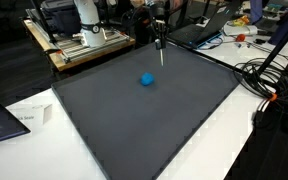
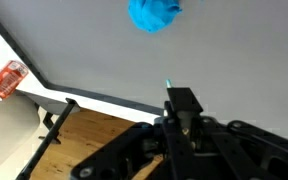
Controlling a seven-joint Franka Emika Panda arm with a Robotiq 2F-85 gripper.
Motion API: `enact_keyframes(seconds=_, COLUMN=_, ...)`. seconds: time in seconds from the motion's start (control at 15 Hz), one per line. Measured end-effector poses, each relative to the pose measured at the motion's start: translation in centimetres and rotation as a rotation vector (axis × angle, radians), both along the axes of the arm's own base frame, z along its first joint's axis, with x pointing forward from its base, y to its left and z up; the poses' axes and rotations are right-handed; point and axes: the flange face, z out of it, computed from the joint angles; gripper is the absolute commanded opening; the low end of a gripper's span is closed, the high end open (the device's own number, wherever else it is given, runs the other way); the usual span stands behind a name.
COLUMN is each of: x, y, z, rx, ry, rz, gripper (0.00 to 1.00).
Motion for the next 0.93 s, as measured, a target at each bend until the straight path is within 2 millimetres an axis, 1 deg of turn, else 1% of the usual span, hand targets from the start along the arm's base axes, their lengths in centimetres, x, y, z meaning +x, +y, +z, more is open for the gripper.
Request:
enact_keyframes(seconds=0.27, x=1.1, y=2.9, z=3.3, rx=0.002, ry=0.007, rz=-0.002, gripper=0.03)
enact_keyframes(seconds=0.47, x=2.1, y=4.3, z=4.9, rx=0.0, ry=0.038, rz=-0.035, gripper=0.03)
enact_keyframes(seconds=0.6, x=2.9, y=5.0, z=5.5, rx=-0.017, ry=0.061, rz=-0.077, gripper=0.03)
enact_keyframes(seconds=0.73, x=3.6, y=5.4, z=5.6, rx=-0.03, ry=0.097, rz=-0.138, gripper=0.03)
enact_keyframes(seconds=0.93, x=5.0, y=5.5, z=5.1, rx=-0.051, ry=0.155, rz=-0.216, gripper=0.03)
